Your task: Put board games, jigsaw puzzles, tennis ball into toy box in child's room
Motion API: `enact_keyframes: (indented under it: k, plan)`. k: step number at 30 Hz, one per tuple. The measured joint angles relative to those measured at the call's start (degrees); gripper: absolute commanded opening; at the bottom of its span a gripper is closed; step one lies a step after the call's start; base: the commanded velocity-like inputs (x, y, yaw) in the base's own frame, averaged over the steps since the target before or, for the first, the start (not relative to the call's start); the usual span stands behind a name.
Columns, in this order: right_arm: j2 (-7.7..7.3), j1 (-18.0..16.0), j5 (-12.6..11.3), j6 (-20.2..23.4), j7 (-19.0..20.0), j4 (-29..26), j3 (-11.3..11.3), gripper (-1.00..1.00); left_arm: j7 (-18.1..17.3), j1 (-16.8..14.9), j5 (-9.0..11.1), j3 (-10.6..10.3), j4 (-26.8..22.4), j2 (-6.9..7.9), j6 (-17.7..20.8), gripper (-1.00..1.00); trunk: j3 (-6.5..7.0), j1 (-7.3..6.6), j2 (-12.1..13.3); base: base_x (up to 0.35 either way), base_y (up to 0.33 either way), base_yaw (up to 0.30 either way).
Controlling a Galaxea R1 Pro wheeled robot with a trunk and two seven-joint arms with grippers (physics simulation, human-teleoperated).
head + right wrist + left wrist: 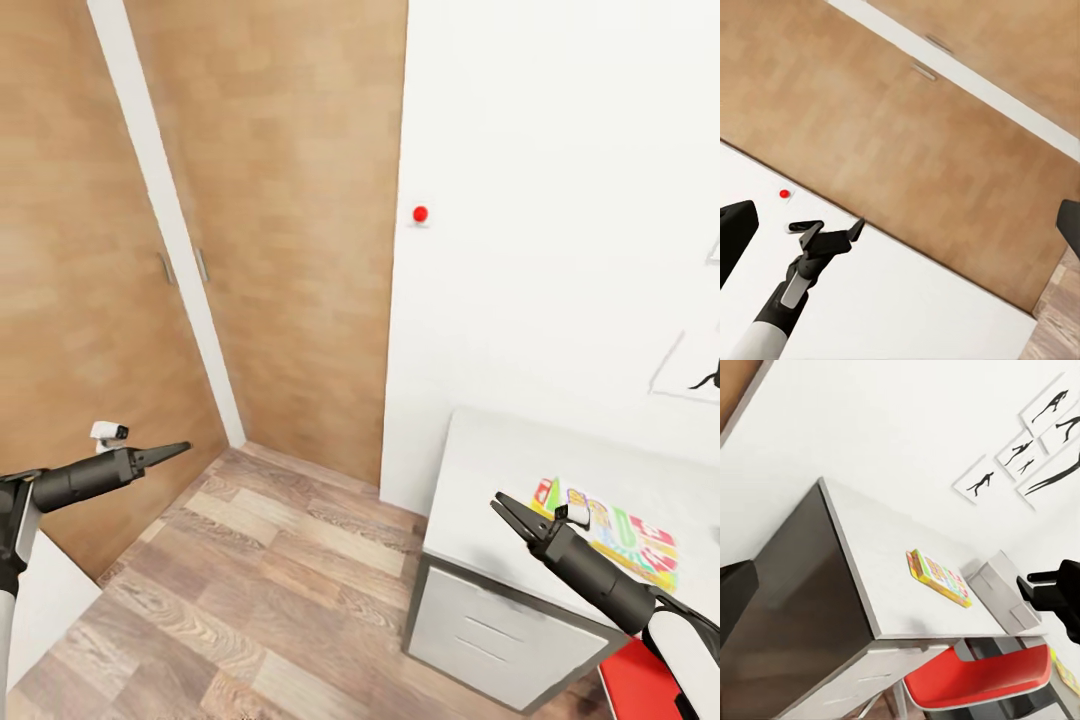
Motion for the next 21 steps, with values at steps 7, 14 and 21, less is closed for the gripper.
enact_keyframes:
  k: [7, 14, 21]
  plan:
    - [-0.03, 0.0, 0.0, 0.0, 0.0, 0.0, 0.0, 1.00, 0.0, 0.1, 0.0, 0.1, 0.0, -0.01, -0.1, 1.00, 0.00, 0.00, 0.0, 0.019, 0.001, 0.079]
    - [-0.04, 0.0, 0.0, 0.0, 0.0, 0.0, -0.1, 1.00, 0.0, 0.4, 0.1, 0.2, 0.0, -0.01, -0.2, 1.00, 0.01, 0.01, 0.0, -0.016, 0.000, -0.006]
    - [-0.03, 0.0, 0.0, 0.0, 0.0, 0.1, -0.1, 1.00, 0.0, 0.4, 0.1, 0.2, 0.0, -0.02, -0.2, 1.00, 0.22, 0.01, 0.0, -0.054, 0.000, -0.150]
